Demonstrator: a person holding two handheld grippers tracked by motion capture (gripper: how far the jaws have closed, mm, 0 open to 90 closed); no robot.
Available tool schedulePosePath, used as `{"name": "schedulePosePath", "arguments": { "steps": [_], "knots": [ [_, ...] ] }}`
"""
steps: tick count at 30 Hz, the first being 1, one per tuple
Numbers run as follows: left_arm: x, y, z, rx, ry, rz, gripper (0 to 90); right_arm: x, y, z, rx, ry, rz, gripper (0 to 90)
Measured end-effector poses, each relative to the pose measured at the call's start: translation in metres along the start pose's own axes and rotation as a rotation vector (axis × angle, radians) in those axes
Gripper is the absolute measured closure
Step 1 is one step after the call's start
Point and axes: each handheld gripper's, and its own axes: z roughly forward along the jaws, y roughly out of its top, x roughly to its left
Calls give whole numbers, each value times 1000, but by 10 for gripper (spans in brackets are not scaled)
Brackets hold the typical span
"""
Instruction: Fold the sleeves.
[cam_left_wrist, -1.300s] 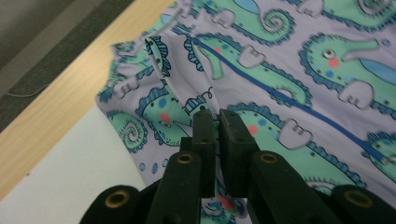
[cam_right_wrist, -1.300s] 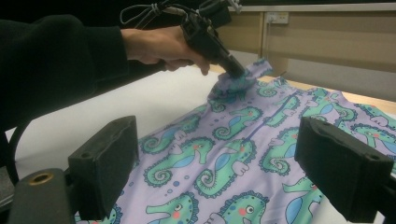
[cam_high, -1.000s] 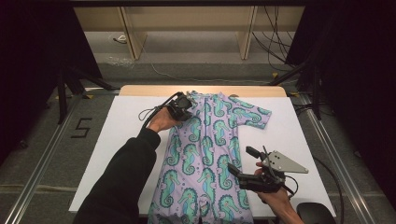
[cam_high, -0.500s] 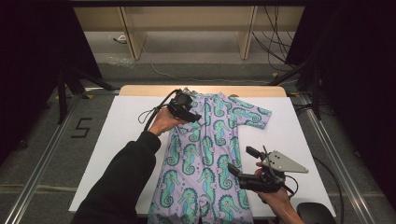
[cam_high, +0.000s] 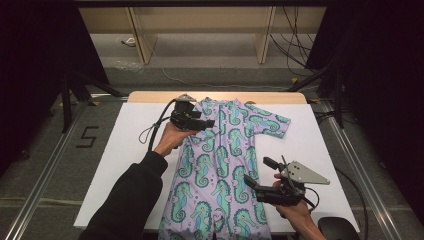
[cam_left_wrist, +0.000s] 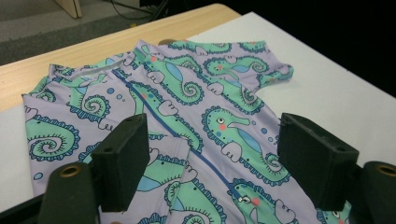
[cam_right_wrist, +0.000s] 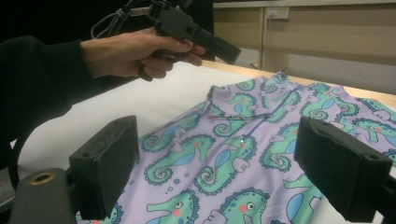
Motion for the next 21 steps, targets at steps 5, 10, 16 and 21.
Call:
{"name": "schedulePosePath", "arguments": {
  "steps": [5, 10, 16, 21],
  "knots": [
    [-2, -12, -11, -40, 17, -18, 231, 0, 0, 0, 1, 3, -3, 149],
    [-9, -25, -27, -123, 21, -42, 225, 0, -1, 1, 6, 4, -1, 150],
    [-29, -26, -43, -178, 6, 18, 226, 0, -1, 1, 9, 2, -1, 150],
    [-38, -29, -50, -209, -9, 35, 224, 0, 0, 1, 8, 4, -2, 151]
  ]
}}
